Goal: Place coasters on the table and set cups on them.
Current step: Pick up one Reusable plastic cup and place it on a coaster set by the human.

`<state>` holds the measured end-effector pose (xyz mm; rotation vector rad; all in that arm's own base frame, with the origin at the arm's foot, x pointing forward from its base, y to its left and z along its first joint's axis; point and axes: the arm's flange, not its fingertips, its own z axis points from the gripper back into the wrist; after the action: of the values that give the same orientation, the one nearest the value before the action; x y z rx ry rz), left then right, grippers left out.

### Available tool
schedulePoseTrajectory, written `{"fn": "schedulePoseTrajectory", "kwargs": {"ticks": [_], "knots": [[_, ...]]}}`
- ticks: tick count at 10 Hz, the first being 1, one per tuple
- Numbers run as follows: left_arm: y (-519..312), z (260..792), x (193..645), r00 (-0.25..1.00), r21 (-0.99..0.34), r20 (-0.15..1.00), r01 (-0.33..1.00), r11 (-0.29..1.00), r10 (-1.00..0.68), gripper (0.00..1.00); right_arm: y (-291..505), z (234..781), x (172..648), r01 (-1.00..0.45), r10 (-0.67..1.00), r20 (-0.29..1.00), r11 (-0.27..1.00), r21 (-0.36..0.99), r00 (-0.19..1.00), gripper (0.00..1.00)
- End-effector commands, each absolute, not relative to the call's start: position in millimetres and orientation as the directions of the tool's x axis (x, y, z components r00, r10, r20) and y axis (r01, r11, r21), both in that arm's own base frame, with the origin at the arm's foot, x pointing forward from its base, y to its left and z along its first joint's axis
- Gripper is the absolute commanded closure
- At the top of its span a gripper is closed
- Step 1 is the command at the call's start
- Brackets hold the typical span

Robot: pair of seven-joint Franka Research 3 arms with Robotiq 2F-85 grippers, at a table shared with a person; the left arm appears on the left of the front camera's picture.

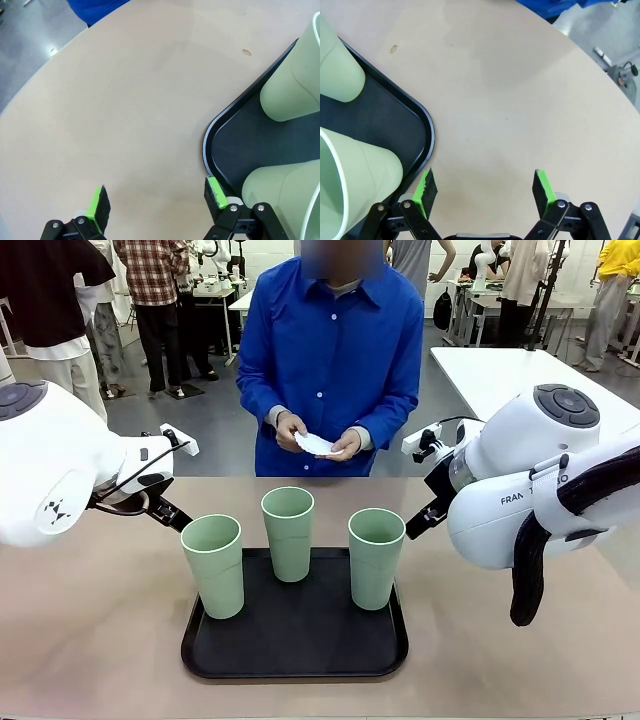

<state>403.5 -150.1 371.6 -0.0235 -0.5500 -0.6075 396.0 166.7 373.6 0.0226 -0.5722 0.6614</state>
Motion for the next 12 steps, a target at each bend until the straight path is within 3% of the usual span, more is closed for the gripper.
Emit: {"fn": "schedulePoseTrajectory", "kwargs": {"ticks": [1,4,5,8,10,12], "knots": [[-150,372,404,0.683,0.137,0.497,0.548,0.825,-0.536,0.00,167,374,396,-0.586,0.574,0.509,0.795,-0.158,0.641,0.00],[-150,372,404,0.683,0.137,0.497,0.548,0.825,-0.536,0.00,167,374,396,-0.586,0.574,0.509,0.795,-0.158,0.641,0.00],[-144,375,408,0.659,0.238,0.501,0.518,0.822,-0.560,0.00,163,377,400,-0.575,0.569,0.489,0.803,-0.157,0.661,0.00],[-136,427,392,0.636,0.335,0.501,0.482,0.809,-0.587,0.00,164,425,378,-0.535,0.593,0.444,0.803,-0.263,0.671,0.00],[-127,468,351,0.669,0.215,0.502,0.518,0.828,-0.549,0.00,163,465,334,-0.540,0.608,0.360,0.794,-0.279,0.708,0.00],[-117,485,311,0.739,0.132,0.430,0.517,0.846,-0.519,0.00,161,486,280,-0.549,0.614,0.312,0.789,-0.275,0.725,0.00]]}}
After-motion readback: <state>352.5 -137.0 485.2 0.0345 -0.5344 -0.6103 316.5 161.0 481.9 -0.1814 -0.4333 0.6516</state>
